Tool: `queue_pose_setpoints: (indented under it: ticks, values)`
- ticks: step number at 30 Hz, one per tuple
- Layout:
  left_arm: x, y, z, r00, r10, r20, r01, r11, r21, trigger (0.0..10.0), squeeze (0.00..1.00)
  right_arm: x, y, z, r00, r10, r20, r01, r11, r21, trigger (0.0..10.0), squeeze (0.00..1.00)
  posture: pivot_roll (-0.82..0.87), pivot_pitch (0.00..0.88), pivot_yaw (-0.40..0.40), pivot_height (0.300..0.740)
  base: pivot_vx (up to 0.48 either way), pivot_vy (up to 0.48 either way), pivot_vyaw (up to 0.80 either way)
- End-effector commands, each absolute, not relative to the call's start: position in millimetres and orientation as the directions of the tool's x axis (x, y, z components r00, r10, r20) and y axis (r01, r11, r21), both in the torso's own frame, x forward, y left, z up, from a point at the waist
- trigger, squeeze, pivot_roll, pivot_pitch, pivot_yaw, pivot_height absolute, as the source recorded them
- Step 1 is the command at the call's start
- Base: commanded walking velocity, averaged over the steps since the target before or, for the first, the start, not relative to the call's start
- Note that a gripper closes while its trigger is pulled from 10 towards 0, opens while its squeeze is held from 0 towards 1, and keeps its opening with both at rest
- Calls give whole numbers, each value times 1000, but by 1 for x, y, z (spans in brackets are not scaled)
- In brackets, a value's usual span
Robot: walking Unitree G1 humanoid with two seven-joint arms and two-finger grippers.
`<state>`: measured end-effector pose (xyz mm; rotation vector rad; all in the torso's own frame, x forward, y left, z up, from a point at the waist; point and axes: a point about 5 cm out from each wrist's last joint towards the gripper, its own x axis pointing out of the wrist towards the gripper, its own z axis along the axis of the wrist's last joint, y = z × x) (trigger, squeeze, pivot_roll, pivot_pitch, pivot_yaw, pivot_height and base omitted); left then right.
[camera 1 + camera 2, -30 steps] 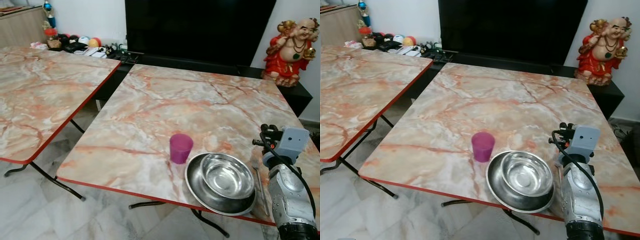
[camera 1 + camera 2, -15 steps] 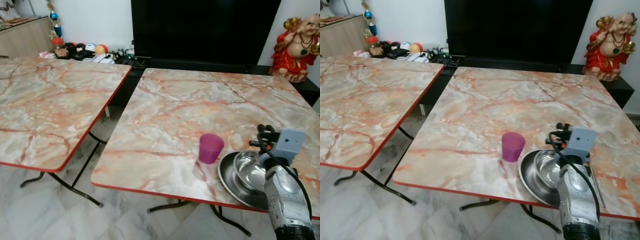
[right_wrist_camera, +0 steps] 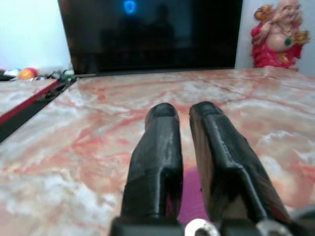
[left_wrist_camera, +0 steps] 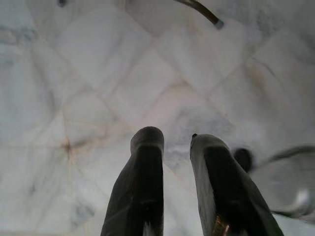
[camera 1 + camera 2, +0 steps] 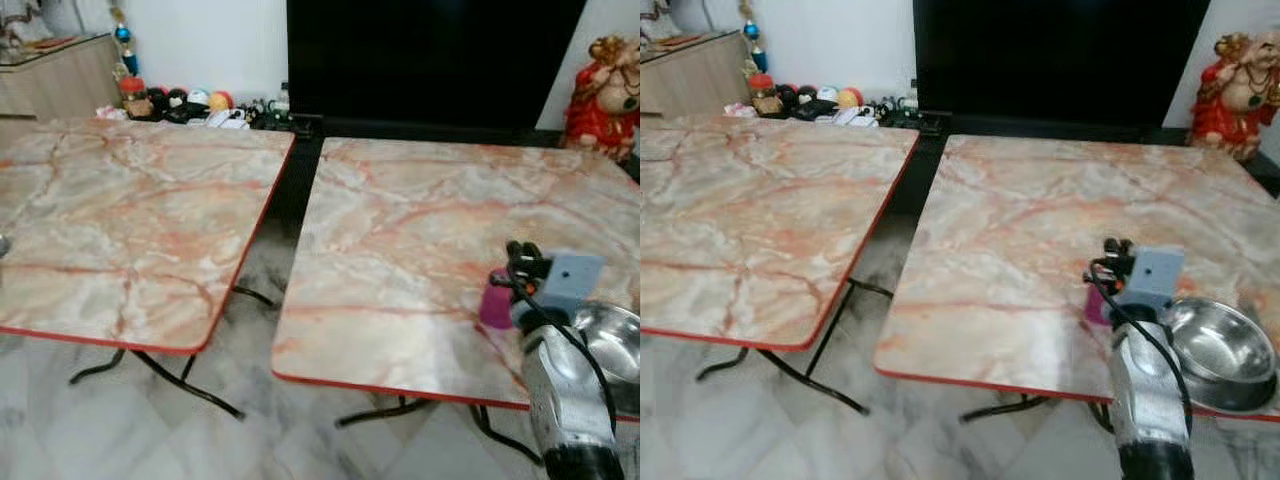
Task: Setting the table
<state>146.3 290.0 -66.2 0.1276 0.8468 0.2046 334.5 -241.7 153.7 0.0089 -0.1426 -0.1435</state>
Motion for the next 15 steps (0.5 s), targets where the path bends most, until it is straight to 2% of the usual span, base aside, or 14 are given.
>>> queue_pose_setpoints:
  ticks: [1, 15]
  values:
    - [143, 294, -66, 638, 240, -732, -126, 970, 209, 10000, 0, 340, -233, 164, 976, -116, 182, 114, 993, 24, 10000, 0, 116, 0, -39, 740, 0, 480, 0]
    - [146, 294, -65, 643, 252, -724, -150, 967, 204, 10000, 0, 342, -227, 166, 976, -107, 191, 102, 994, 34, 10000, 0, 129, 0, -42, 740, 0, 480, 0]
